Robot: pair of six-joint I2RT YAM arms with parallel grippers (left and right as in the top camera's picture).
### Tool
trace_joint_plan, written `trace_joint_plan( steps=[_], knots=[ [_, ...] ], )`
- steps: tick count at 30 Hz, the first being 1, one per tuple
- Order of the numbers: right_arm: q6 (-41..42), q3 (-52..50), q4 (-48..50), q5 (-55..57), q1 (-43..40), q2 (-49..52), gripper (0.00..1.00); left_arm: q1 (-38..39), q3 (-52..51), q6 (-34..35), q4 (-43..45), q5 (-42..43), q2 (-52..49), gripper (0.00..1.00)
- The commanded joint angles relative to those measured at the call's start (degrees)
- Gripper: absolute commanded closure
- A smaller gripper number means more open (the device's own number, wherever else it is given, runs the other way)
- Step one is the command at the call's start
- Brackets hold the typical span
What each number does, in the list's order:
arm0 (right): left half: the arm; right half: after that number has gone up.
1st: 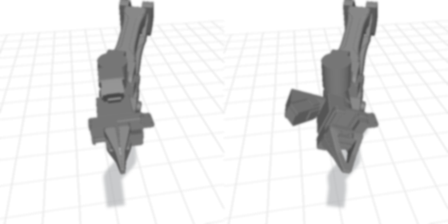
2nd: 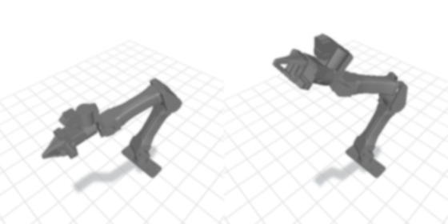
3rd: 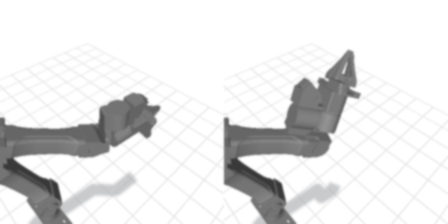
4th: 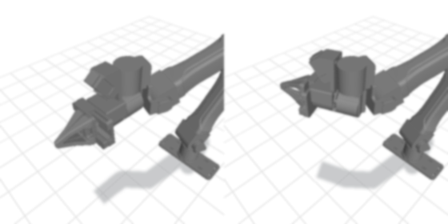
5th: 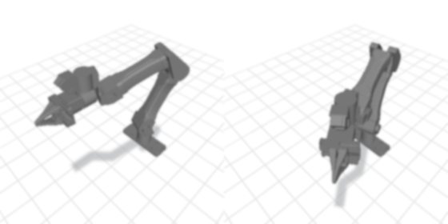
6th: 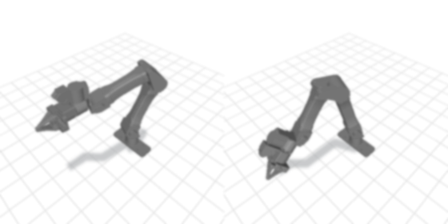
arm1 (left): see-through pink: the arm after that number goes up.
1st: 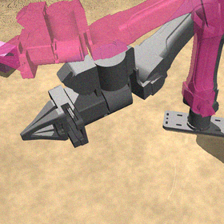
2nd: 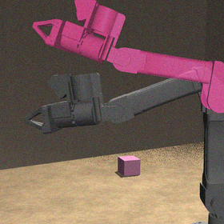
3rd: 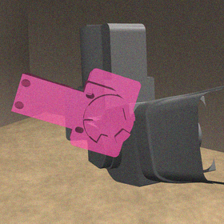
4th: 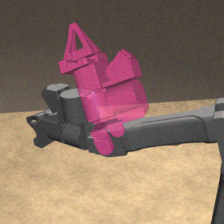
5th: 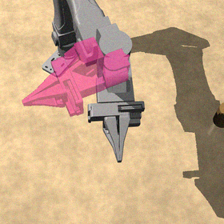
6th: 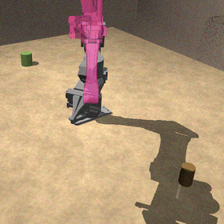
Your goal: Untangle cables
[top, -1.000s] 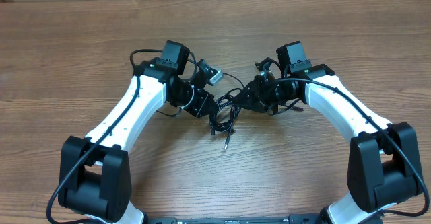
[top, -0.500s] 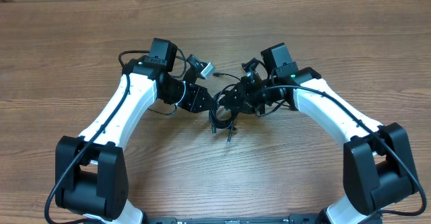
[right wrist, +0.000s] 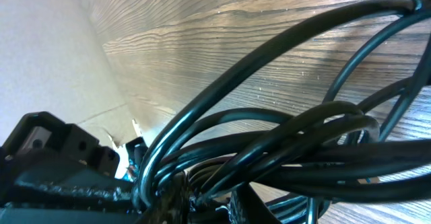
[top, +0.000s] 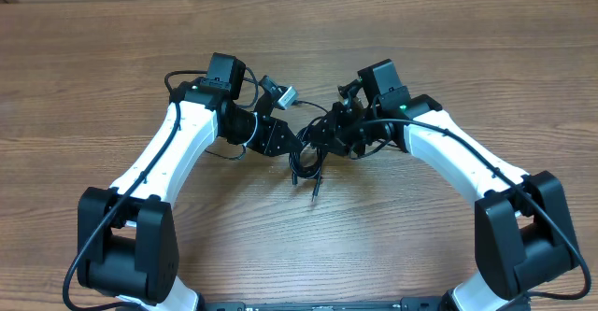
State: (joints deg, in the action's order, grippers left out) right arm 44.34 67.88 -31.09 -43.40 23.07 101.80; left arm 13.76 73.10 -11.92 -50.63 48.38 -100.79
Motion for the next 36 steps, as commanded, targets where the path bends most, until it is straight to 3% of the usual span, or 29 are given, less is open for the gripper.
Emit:
trace_joint_plan(
  steps=[1, 6, 9, 17, 22, 27, 29, 33, 36],
  knots=[
    [1.5, 0.7, 0.2, 4.0, 1.7, 0.4, 0.82, 0.1, 0.1, 0.8, 0.0, 5.3, -0.4, 0.96],
    [2.9, 0.7, 0.0, 10.5, 3.2, 0.4, 0.85, 0.1, 0.1, 0.8, 0.0, 5.3, -0.4, 0.96],
    [2.8, 0.7, -1.8, 15.5, 3.2, 0.4, 0.96, 0.1, 0.1, 0.8, 0.0, 5.0, -0.4, 0.96],
    [2.1, 0.7, -6.7, 24.2, 3.1, 0.4, 0.96, 0.0, 0.1, 2.7, -0.5, -2.3, -0.4, 0.96],
    [2.1, 0.7, -7.6, 27.3, 3.1, 0.4, 0.96, 0.1, 0.1, 9.4, -0.4, -12.5, -0.4, 0.96],
    [1.7, 0.7, -8.3, 28.5, 3.0, 0.4, 0.96, 0.0, 0.1, 21.7, -2.3, -33.0, -0.4, 0.96],
    [0.5, 0.7, -8.3, 29.0, 3.0, 0.4, 0.96, -0.8, 0.1, 22.7, -3.8, -29.8, -0.4, 0.96],
    [0.1, 0.7, -9.2, 32.3, 3.0, 0.5, 0.96, -3.1, 0.1, 16.6, -4.9, -13.6, -0.4, 0.96],
    [0.1, 0.7, -9.8, 33.5, 3.0, 0.5, 0.96, -5.6, 0.1, 16.6, -4.9, -14.6, -0.4, 0.96]
  ],
)
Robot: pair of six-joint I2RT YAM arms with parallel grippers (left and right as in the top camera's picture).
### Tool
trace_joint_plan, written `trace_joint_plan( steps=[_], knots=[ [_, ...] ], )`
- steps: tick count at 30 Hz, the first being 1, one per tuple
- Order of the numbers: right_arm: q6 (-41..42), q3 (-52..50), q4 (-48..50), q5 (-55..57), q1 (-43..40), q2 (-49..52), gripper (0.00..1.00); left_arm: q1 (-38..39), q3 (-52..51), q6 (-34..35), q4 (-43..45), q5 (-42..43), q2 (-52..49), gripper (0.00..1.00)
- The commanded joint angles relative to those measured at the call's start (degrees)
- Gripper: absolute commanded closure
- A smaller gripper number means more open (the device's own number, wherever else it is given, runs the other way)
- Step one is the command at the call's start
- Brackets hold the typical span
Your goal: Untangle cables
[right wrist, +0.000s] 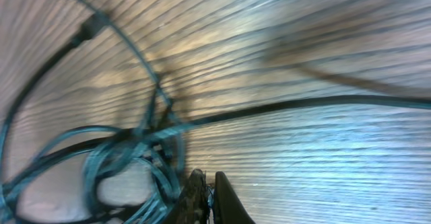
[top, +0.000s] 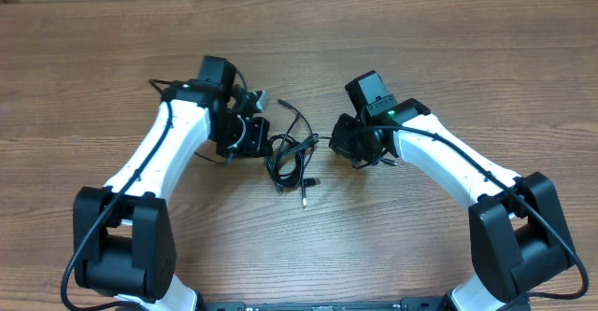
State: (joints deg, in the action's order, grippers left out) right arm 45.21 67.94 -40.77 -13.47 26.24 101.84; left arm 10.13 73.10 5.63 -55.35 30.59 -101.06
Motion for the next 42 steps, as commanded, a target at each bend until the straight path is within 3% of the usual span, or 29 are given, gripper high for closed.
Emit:
trace_joint_plan(
  steps=[1, 6, 10, 16, 19, 25, 28, 29, 36, 39, 42],
  knots=[
    [-0.8, 0.7, -0.1, 3.3, -0.2, 0.4, 0.96, -2.6, 0.1, -1.0, -0.5, 3.1, -0.1, 0.96],
    [-0.7, 0.7, 0.6, -2.5, -0.2, 0.4, 0.95, -4.1, 0.1, -3.2, -2.5, 3.0, -0.1, 0.96],
    [-0.7, 0.6, 2.7, -8.8, -0.1, 0.4, 0.84, -2.9, -0.1, -3.1, -1.9, 2.7, -0.5, 0.94],
    [-0.7, 0.6, 4.7, -12.2, 0.5, 0.4, 0.80, -0.1, -0.4, -2.7, -1.2, 0.7, -4.4, 0.57],
    [-0.7, 0.6, 4.7, -12.2, 1.2, 0.4, 0.80, 0.7, -0.4, -1.1, -1.3, -1.2, -7.2, 0.53],
    [-0.7, 0.6, 5.9, -12.1, 3.3, 0.5, 0.82, 1.2, -0.4, -1.1, -1.6, -1.2, -10.7, 0.59],
    [-0.7, 0.6, 6.2, -12.1, 3.6, 0.5, 0.85, 1.2, -0.4, -1.1, -1.7, -2.0, -11.0, 0.84],
    [-0.7, 0.6, 6.2, -12.1, 3.7, 0.5, 0.85, 1.2, -0.4, -1.2, -1.6, -2.8, -11.0, 0.86],
    [-0.7, 0.6, 6.2, -12.1, 3.7, 0.5, 0.84, 1.2, -1.2, -1.4, 0.3, -7.2, -11.0, 0.81],
    [-0.7, 0.5, 6.3, -12.1, 4.0, 0.8, 0.84, 1.8, -2.8, -1.4, 2.8, -7.2, -11.0, 0.96],
    [-0.6, 0.5, 7.0, -12.2, 5.2, 1.6, 0.83, 3.0, -4.4, -3.9, 5.7, -7.0, -11.0, 0.96]
  ],
)
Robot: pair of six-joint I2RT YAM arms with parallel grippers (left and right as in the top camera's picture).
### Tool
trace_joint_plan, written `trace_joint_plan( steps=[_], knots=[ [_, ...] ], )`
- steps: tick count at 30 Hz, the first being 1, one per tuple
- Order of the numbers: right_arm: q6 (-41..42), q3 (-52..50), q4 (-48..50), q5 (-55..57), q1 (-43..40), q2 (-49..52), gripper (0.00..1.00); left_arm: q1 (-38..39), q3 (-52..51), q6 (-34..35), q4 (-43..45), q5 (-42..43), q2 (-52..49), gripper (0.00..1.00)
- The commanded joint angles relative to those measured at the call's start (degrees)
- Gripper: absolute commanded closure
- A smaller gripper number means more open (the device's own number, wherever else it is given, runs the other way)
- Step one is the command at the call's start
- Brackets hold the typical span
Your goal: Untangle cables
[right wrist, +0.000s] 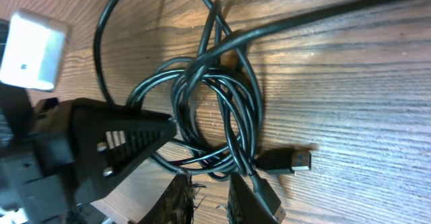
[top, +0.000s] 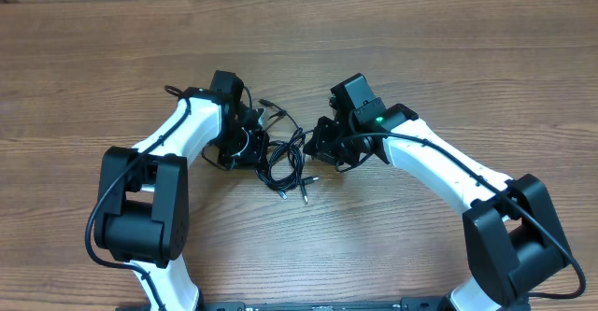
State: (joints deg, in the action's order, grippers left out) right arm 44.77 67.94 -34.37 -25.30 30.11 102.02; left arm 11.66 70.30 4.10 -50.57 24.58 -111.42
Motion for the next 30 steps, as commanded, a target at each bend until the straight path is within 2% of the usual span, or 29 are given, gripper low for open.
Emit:
trace_joint_plan(
  steps=[1, 5, 16, 20, 30],
  knots=[
    [0.0, 0.5, 1.0, -0.3, 1.7, 1.7, 0.83, 2.0, -1.7, -3.9, 1.3, -1.0, -0.6, 0.96],
    [1.7, 0.5, 3.5, -0.3, 3.3, 2.6, 0.83, 3.8, -1.7, -7.9, 1.8, -0.5, -0.6, 0.96],
    [6.3, 0.2, 7.3, 0.0, 5.1, 6.8, 0.83, 4.4, -1.7, -8.0, 2.0, -0.8, -0.6, 0.96],
    [6.3, 0.2, 8.7, 0.6, 5.2, 8.3, 0.76, 4.4, -1.7, -7.8, 2.0, -0.8, -0.6, 0.96],
    [9.7, 0.2, 11.5, 3.0, 5.2, 9.6, 0.76, 4.4, -1.7, -7.8, 2.0, -0.8, -0.6, 0.96]
  ],
)
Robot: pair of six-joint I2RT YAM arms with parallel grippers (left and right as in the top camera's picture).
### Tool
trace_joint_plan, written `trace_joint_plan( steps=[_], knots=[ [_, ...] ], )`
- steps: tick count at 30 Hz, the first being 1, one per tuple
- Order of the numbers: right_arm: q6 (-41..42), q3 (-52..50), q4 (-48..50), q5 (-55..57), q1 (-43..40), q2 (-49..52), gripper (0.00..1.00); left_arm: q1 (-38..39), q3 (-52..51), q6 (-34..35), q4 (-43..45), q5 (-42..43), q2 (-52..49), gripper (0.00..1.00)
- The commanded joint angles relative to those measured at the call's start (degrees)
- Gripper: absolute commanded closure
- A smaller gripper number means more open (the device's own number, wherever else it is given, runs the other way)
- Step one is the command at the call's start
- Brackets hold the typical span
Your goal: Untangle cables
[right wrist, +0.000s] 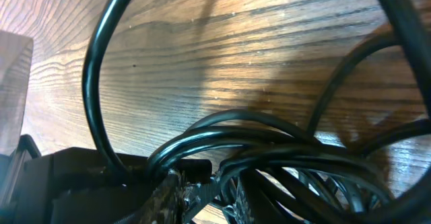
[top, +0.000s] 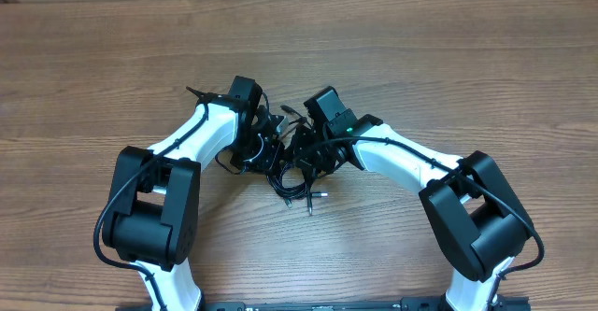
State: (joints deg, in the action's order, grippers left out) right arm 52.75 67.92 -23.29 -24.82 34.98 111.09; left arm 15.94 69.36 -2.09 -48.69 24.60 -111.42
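Note:
A tangle of thin black cables (top: 291,173) lies mid-table, with two plug ends (top: 316,197) poking out toward the front. My right gripper (top: 305,155) is pressed into the tangle from the right. In its wrist view the fingertips (right wrist: 170,196) stand apart, the gripper (right wrist: 202,200) open, with cable loops (right wrist: 269,150) crossing between and over them. My left gripper (top: 264,150) sits against the tangle's left side. Its black body (right wrist: 67,183) lies under the loops, and its jaws are hidden by cables and arm.
Bare wooden table (top: 448,59) surrounds the tangle on all sides. A short cable end (top: 288,111) sticks out behind the two grippers. A pale blurred block (right wrist: 13,89) shows at the left edge of the right wrist view.
My right gripper moved left from beside the tangle into it, so the cables now fill its view. The left gripper shifted slightly right, and the two now nearly touch over the tangle.
First both grippers met at the tangle, loops filling the right wrist view. Then they stood apart, the right one shut and clear of the cables. Later the right gripper was open, looking down on the coil. Now both crowd into the tangle again.

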Motion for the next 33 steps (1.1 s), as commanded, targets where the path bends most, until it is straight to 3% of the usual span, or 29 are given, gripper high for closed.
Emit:
trace_joint_plan(
  steps=[1, 21, 28, 33],
  knots=[
    [2.2, 0.1, 0.3, 3.4, 0.3, 0.5, 0.76, 0.1, -0.7, -1.6, 0.1, -0.8, -0.6, 0.95],
    [4.2, -2.1, 7.4, 6.8, 0.7, 6.3, 0.77, 0.1, -0.7, -1.6, 0.1, -0.8, -0.6, 0.96],
    [4.1, -2.1, 7.1, 8.0, 2.5, 8.0, 0.85, 0.1, -0.7, -0.9, 0.2, -0.8, -0.6, 0.96],
    [2.7, -2.1, 8.7, 8.7, 4.1, 8.1, 0.84, 0.1, -0.7, -0.5, 0.7, -0.8, -0.6, 0.96]
  ],
)
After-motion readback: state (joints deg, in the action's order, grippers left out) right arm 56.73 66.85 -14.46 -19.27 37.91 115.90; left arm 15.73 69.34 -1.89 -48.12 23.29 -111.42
